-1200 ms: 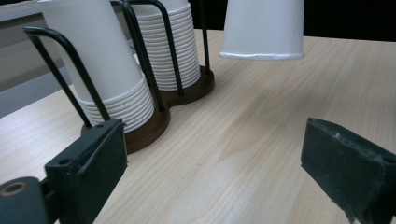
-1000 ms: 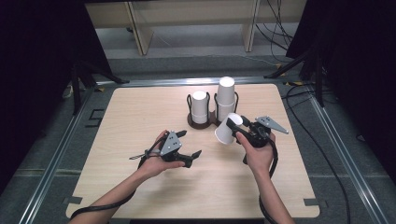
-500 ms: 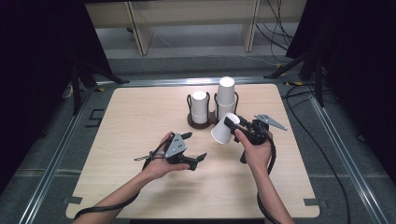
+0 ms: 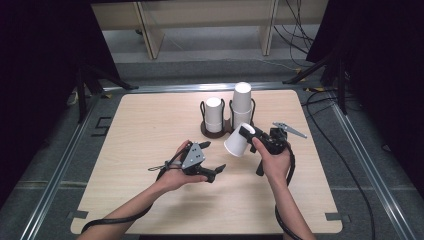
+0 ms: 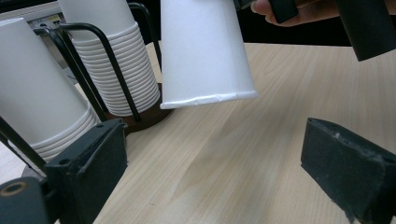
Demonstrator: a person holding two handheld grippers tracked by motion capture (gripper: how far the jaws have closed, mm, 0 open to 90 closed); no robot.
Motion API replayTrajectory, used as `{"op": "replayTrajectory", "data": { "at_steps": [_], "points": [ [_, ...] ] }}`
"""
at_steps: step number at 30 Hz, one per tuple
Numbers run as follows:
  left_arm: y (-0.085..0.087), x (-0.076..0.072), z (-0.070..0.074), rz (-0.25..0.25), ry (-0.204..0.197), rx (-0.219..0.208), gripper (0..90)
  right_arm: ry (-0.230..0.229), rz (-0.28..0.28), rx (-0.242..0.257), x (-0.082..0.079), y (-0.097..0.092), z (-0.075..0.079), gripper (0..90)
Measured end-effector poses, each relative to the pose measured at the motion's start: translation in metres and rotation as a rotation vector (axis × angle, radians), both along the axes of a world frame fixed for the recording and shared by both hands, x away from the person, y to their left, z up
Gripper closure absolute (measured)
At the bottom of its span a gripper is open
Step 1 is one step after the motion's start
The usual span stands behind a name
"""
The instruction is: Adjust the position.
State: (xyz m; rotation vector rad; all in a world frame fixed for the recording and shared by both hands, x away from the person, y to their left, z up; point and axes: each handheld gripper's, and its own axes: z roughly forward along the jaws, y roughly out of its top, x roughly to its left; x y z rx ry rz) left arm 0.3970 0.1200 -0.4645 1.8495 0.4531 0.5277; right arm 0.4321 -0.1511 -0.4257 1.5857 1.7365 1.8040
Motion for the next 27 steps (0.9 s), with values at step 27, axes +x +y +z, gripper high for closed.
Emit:
{"op": "replayTrajectory", "data": {
  "at_steps": [27],
  "points": [
    [-0.014, 0.010, 0.005, -0.022, -0.007, 0.014, 3.8, 0.044, 0.017, 0.053, 0.002, 0.000, -0.003, 36.6]
  ]
}}
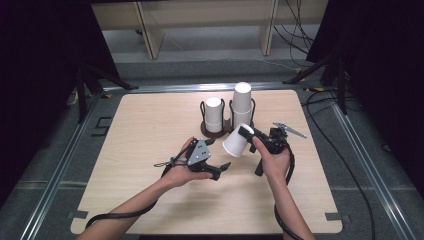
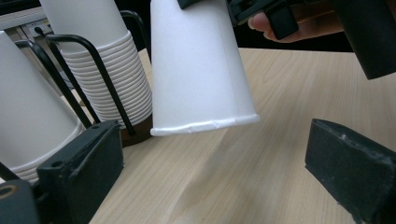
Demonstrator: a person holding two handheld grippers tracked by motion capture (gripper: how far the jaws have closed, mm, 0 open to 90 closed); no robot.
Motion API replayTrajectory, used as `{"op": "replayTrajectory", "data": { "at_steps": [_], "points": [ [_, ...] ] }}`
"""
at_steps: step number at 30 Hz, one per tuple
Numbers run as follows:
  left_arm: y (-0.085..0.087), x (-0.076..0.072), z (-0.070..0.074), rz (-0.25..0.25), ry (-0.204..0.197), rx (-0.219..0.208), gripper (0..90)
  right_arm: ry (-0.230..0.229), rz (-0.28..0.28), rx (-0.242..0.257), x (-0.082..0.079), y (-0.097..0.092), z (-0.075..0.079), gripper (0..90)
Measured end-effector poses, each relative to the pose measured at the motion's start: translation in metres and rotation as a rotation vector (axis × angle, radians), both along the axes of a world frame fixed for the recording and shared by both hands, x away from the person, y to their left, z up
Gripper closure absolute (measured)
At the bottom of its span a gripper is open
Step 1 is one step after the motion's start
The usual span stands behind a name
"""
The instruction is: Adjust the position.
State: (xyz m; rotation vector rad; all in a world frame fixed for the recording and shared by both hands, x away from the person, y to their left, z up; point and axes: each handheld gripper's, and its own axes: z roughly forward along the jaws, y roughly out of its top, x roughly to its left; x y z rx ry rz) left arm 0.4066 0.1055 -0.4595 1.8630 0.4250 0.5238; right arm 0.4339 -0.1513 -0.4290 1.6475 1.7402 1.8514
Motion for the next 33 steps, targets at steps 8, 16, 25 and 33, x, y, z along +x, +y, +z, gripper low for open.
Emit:
{"op": "replayTrajectory", "data": {
  "at_steps": [8, 16, 25, 33],
  "points": [
    [-0.004, 0.002, -0.001, -0.012, 0.001, -0.004, 3.4, 0.015, -0.002, 0.017, -0.001, 0.001, 0.001, 36.6],
    [-0.007, 0.006, -0.002, -0.007, 0.005, -0.010, 2.9, 0.021, -0.004, 0.008, 0.000, 0.002, 0.000, 36.6],
    [-0.011, 0.013, -0.008, -0.004, 0.006, -0.015, 3.0, 0.017, 0.002, 0.017, 0.000, 0.001, -0.001, 36.6],
    [-0.014, 0.016, -0.013, 0.001, 0.006, -0.025, 4.1, 0.021, 0.004, 0.028, 0.000, 0.001, 0.000, 36.6]
  ]
}}
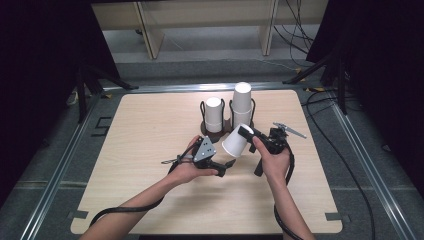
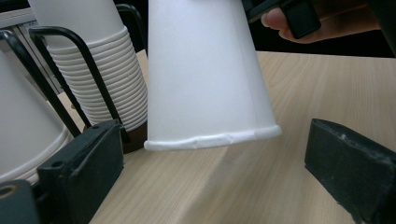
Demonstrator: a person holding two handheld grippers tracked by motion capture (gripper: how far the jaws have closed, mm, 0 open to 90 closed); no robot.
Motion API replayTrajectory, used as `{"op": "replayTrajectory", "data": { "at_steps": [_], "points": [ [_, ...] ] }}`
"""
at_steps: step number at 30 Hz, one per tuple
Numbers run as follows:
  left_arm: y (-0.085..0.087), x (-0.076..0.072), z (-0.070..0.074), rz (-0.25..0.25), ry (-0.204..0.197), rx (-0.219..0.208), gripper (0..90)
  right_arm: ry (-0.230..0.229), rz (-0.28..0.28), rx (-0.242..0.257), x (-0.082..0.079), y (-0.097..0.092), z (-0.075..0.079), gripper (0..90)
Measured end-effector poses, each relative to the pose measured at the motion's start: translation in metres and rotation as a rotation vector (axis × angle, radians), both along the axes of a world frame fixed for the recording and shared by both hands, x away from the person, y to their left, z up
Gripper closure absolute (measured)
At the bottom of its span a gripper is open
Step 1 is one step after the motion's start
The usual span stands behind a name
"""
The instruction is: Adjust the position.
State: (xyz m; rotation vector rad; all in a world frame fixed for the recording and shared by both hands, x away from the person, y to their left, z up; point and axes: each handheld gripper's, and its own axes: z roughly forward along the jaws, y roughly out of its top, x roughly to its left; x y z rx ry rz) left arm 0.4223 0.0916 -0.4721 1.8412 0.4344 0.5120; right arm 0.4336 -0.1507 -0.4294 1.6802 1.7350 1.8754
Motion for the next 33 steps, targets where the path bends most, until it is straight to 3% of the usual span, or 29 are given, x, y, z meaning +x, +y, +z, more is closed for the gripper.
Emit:
{"op": "replayTrajectory", "data": {
  "at_steps": [5, 18, 27, 33],
  "points": [
    [-0.0009, 0.0036, -0.0020, 0.013, 0.005, -0.008, 4.2, -0.016, 0.008, 0.010, 0.0005, -0.0002, -0.0004, 36.6],
    [-0.0054, 0.0059, -0.0047, 0.015, 0.021, -0.030, 4.9, -0.004, 0.001, 0.008, 0.0009, 0.0000, 0.0012, 36.6],
    [-0.0081, 0.0086, -0.0074, 0.013, 0.030, -0.069, 6.0, -0.006, 0.001, 0.013, 0.0004, 0.0007, 0.0013, 36.6],
    [-0.0091, 0.0092, -0.0092, 0.016, 0.049, -0.063, 6.7, 0.002, -0.003, 0.005, 0.0010, 0.0010, 0.0014, 36.7]
  ]
}}
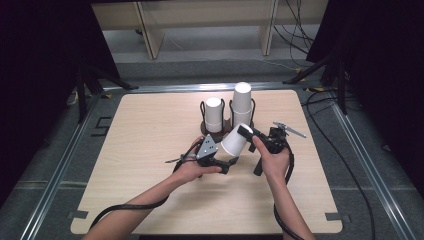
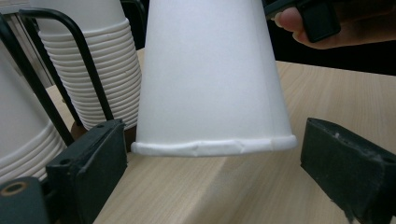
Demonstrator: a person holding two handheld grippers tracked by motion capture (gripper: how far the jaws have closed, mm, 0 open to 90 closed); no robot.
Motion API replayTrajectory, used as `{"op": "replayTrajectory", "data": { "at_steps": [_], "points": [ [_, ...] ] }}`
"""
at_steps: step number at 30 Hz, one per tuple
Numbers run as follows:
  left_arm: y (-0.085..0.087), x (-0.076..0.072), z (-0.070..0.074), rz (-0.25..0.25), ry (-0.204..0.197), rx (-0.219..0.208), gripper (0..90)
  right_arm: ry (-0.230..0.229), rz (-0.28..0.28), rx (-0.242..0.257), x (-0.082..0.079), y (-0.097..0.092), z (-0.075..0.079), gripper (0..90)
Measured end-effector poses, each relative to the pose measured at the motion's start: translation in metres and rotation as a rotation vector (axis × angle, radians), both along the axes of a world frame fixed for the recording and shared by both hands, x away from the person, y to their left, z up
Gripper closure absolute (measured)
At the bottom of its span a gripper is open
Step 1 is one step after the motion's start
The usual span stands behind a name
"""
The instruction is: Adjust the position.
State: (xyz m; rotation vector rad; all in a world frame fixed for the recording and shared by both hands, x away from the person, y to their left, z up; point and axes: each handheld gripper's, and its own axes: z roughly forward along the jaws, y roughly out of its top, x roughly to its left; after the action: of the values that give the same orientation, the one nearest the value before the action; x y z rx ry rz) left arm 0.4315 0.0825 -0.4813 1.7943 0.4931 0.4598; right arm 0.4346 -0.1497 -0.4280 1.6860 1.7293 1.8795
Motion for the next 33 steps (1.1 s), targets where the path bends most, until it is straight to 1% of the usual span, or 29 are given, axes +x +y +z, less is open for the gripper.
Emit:
{"op": "replayTrajectory", "data": {
  "at_steps": [1, 4, 6, 7, 8, 12, 13, 18, 24, 25, 27, 28, 29, 32, 33],
  "points": [
    [-0.0004, 0.0001, -0.0004, 0.001, 0.003, -0.001, 6.7, -0.008, 0.008, 0.005, 0.0000, -0.0003, -0.0004, 36.6],
    [-0.0014, 0.0010, -0.0014, 0.000, 0.002, -0.013, 7.1, 0.000, -0.001, 0.000, 0.0001, 0.0002, -0.0001, 36.6],
    [-0.0007, 0.0012, -0.0006, 0.002, 0.010, -0.004, 7.4, -0.001, 0.001, 0.003, 0.0001, 0.0002, -0.0003, 36.6],
    [-0.0008, 0.0014, -0.0005, 0.003, 0.012, -0.006, 7.5, -0.005, 0.008, 0.006, -0.0001, 0.0002, -0.0006, 36.6],
    [-0.0010, 0.0018, -0.0005, 0.004, 0.012, -0.009, 7.6, 0.000, 0.000, 0.003, 0.0001, 0.0006, -0.0006, 36.7],
    [-0.0017, 0.0028, -0.0003, 0.009, 0.017, -0.015, 8.0, -0.006, 0.008, 0.007, 0.0002, 0.0008, -0.0008, 36.6],
    [-0.0019, 0.0032, 0.0000, 0.007, 0.017, -0.016, 8.2, -0.011, 0.007, 0.004, 0.0007, 0.0009, -0.0011, 36.7],
    [-0.0035, 0.0037, 0.0007, 0.010, 0.017, -0.019, 9.0, -0.003, 0.009, 0.010, 0.0006, 0.0015, -0.0010, 36.7],
    [-0.0041, 0.0037, 0.0021, 0.016, 0.016, -0.033, 12.8, -0.012, 0.012, 0.008, 0.0005, 0.0011, -0.0012, 36.6],
    [-0.0041, 0.0039, 0.0023, 0.015, 0.015, -0.033, 13.6, -0.007, 0.007, 0.005, 0.0005, 0.0014, -0.0013, 36.7],
    [-0.0041, 0.0039, 0.0025, 0.014, 0.013, -0.031, 14.0, -0.012, 0.011, 0.008, 0.0006, 0.0011, -0.0013, 36.6],
    [-0.0040, 0.0040, 0.0027, 0.014, 0.014, -0.033, 14.2, -0.008, 0.005, 0.005, 0.0008, 0.0014, -0.0012, 36.6],
    [-0.0046, 0.0044, 0.0021, 0.011, 0.010, -0.046, 14.5, -0.012, 0.011, 0.008, 0.0007, 0.0011, -0.0014, 36.6],
    [-0.0044, 0.0042, 0.0023, 0.013, 0.009, -0.046, 15.2, -0.010, 0.010, 0.013, 0.0009, 0.0011, -0.0015, 36.5],
    [-0.0036, 0.0037, 0.0031, 0.016, 0.010, -0.034, 16.2, -0.011, 0.008, 0.014, 0.0009, 0.0011, -0.0015, 36.4]
  ]
}}
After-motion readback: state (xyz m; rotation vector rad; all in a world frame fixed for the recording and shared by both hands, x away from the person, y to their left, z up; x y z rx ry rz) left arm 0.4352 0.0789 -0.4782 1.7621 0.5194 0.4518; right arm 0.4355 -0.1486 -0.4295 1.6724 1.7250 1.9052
